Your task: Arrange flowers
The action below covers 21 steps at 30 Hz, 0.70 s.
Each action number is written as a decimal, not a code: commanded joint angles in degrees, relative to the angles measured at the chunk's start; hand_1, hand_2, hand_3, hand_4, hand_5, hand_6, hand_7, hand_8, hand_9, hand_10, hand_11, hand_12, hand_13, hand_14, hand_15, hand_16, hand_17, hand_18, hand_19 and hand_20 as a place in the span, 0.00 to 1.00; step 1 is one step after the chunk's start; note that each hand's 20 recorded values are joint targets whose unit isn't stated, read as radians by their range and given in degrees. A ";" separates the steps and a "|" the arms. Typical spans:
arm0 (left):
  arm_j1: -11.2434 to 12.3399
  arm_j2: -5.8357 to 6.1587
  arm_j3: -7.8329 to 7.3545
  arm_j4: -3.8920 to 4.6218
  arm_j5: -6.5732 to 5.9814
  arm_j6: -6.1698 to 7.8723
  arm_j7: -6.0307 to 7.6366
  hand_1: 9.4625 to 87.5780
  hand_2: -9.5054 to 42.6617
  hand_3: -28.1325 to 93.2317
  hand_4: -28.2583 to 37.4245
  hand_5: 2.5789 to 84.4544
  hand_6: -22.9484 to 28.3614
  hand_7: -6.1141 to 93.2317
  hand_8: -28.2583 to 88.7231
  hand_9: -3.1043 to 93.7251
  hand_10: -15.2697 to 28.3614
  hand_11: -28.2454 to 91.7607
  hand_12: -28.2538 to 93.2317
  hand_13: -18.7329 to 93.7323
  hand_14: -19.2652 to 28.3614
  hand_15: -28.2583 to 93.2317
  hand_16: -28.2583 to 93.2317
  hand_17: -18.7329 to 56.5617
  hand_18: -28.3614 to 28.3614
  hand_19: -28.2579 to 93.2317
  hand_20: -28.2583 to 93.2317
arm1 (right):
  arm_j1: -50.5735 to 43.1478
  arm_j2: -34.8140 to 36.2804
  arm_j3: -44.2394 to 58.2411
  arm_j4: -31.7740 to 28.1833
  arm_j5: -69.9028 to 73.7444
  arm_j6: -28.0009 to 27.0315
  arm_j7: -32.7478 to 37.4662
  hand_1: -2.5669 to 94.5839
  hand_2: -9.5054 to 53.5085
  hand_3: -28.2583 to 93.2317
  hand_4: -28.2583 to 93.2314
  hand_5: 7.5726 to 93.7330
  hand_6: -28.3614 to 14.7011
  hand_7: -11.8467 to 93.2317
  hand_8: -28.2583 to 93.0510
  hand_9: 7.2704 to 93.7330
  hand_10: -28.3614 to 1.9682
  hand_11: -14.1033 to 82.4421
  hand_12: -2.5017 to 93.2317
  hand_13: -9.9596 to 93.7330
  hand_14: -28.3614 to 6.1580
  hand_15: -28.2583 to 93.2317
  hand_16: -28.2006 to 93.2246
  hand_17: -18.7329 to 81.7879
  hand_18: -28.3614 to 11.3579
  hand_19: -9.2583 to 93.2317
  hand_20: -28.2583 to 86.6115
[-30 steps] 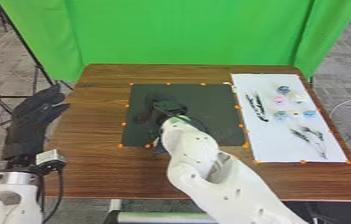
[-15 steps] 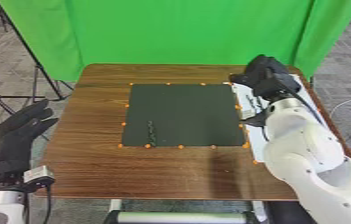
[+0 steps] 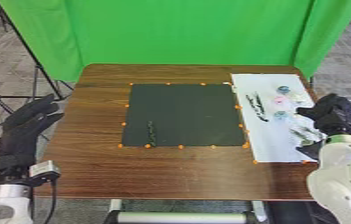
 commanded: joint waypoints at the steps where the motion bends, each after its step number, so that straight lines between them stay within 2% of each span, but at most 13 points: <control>1: -0.62 0.29 1.27 0.02 0.18 -0.43 0.03 0.22 0.21 0.91 0.08 0.41 0.57 0.27 0.13 0.36 0.75 0.51 0.31 0.35 0.89 0.71 0.14 0.09 0.85 0.65 0.33 | -3.75 0.35 2.79 1.54 -1.64 -2.06 2.99 0.33 0.08 0.86 0.04 0.68 0.36 0.28 0.15 0.68 0.16 0.42 0.21 0.75 0.35 0.82 0.37 0.66 0.16 1.00 0.34; 2: -0.67 0.19 1.33 0.05 0.30 -0.47 -0.15 0.22 0.21 0.91 0.08 0.41 0.57 0.27 0.13 0.36 0.75 0.51 0.31 0.35 0.89 0.71 0.14 0.09 0.85 0.65 0.33 | -4.40 0.29 3.45 1.64 -1.66 -2.92 3.23 0.33 0.08 0.86 0.04 0.68 0.35 0.28 0.15 0.68 0.14 0.42 0.21 0.75 0.34 0.82 0.37 0.66 0.16 1.00 0.34; 3: -0.55 0.49 1.61 0.06 -0.12 -0.22 0.39 0.22 0.21 0.91 0.08 0.41 0.57 0.27 0.13 0.36 0.75 0.51 0.31 0.35 0.89 0.71 0.14 0.09 0.85 0.65 0.33 | -4.45 0.46 3.59 2.11 -1.91 -3.24 3.40 0.33 0.07 0.86 0.04 0.68 0.34 0.27 0.15 0.68 0.13 0.42 0.21 0.74 0.33 0.83 0.37 0.67 0.16 1.00 0.34; 5: -0.68 0.33 1.61 0.01 0.14 -0.38 -0.03 0.22 0.21 0.91 0.08 0.41 0.57 0.27 0.13 0.36 0.75 0.51 0.31 0.35 0.89 0.71 0.14 0.09 0.85 0.65 0.33 | -5.00 0.62 4.40 3.00 -2.42 -4.02 3.84 0.33 0.07 0.86 0.04 0.68 0.33 0.27 0.15 0.68 0.12 0.42 0.21 0.74 0.33 0.83 0.36 0.67 0.16 1.00 0.35; 9: -0.18 0.74 1.31 -0.01 -0.01 -0.52 0.12 0.22 0.21 0.91 0.08 0.41 0.57 0.27 0.13 0.36 0.75 0.51 0.32 0.35 0.89 0.71 0.14 0.09 0.85 0.65 0.33 | -6.48 0.14 6.64 3.46 -1.64 -5.74 4.32 0.34 0.06 0.85 0.04 0.68 0.33 0.27 0.15 0.67 0.09 0.41 0.21 0.74 0.28 0.83 0.36 0.67 0.15 1.00 0.36; 11: -0.40 0.58 1.13 0.09 0.29 -0.76 -0.38 0.22 0.21 0.91 0.08 0.41 0.57 0.27 0.13 0.36 0.75 0.51 0.32 0.35 0.89 0.71 0.14 0.09 0.85 0.65 0.33 | -7.07 0.02 7.12 3.33 -1.57 -7.34 4.61 0.35 0.05 0.85 0.04 0.68 0.32 0.27 0.16 0.67 0.08 0.41 0.21 0.74 0.26 0.83 0.35 0.67 0.14 1.00 0.37; 14: -0.25 0.73 1.18 0.01 0.20 -0.62 -0.21 0.22 0.21 0.91 0.08 0.41 0.57 0.27 0.13 0.36 0.75 0.51 0.32 0.35 0.89 0.71 0.14 0.09 0.85 0.65 0.33 | -7.51 -0.60 7.30 3.36 -1.06 -8.86 4.42 0.36 0.04 0.86 0.04 0.69 0.31 0.27 0.16 0.69 0.05 0.42 0.21 0.75 0.22 0.84 0.35 0.67 0.12 1.00 0.38; 15: -0.69 0.53 1.36 0.15 0.43 -0.91 -0.59 0.22 0.21 0.91 0.08 0.41 0.57 0.27 0.13 0.36 0.75 0.51 0.32 0.35 0.89 0.71 0.14 0.09 0.85 0.65 0.33 | -7.47 -0.77 7.16 3.40 -0.76 -9.43 4.76 0.36 0.04 0.86 0.04 0.70 0.31 0.27 0.16 0.70 0.05 0.43 0.22 0.75 0.20 0.84 0.35 0.66 0.10 1.00 0.39; 16: -0.10 0.76 1.22 -0.02 -0.03 -0.59 -0.03 0.22 0.21 0.91 0.08 0.41 0.57 0.27 0.13 0.36 0.75 0.51 0.32 0.35 0.89 0.71 0.14 0.09 0.85 0.65 0.32 | -6.95 -1.17 6.82 3.74 -0.58 -9.64 4.42 0.36 0.04 0.85 0.04 0.71 0.31 0.27 0.16 0.70 0.04 0.43 0.22 0.75 0.18 0.84 0.34 0.66 0.09 1.00 0.39; 19: -0.66 0.74 1.49 0.25 0.25 -1.05 -0.61 0.22 0.21 0.91 0.08 0.41 0.57 0.27 0.13 0.36 0.75 0.51 0.32 0.35 0.90 0.71 0.14 0.09 0.85 0.65 0.32 | -6.66 -1.29 6.10 3.97 -0.57 -9.94 4.45 0.37 0.04 0.85 0.04 0.72 0.30 0.26 0.16 0.73 0.01 0.43 0.22 0.75 0.15 0.85 0.33 0.66 0.05 1.00 0.40; 21: -0.67 0.97 1.37 0.41 -0.16 -1.16 -0.56 0.22 0.21 0.91 0.08 0.41 0.57 0.27 0.13 0.36 0.75 0.51 0.32 0.35 0.90 0.71 0.14 0.09 0.85 0.65 0.32 | -6.00 -1.24 5.47 4.20 -0.36 -10.12 4.31 0.37 0.03 0.86 0.04 0.73 0.30 0.26 0.16 0.74 0.00 0.42 0.23 0.75 0.14 0.85 0.32 0.66 0.04 1.00 0.40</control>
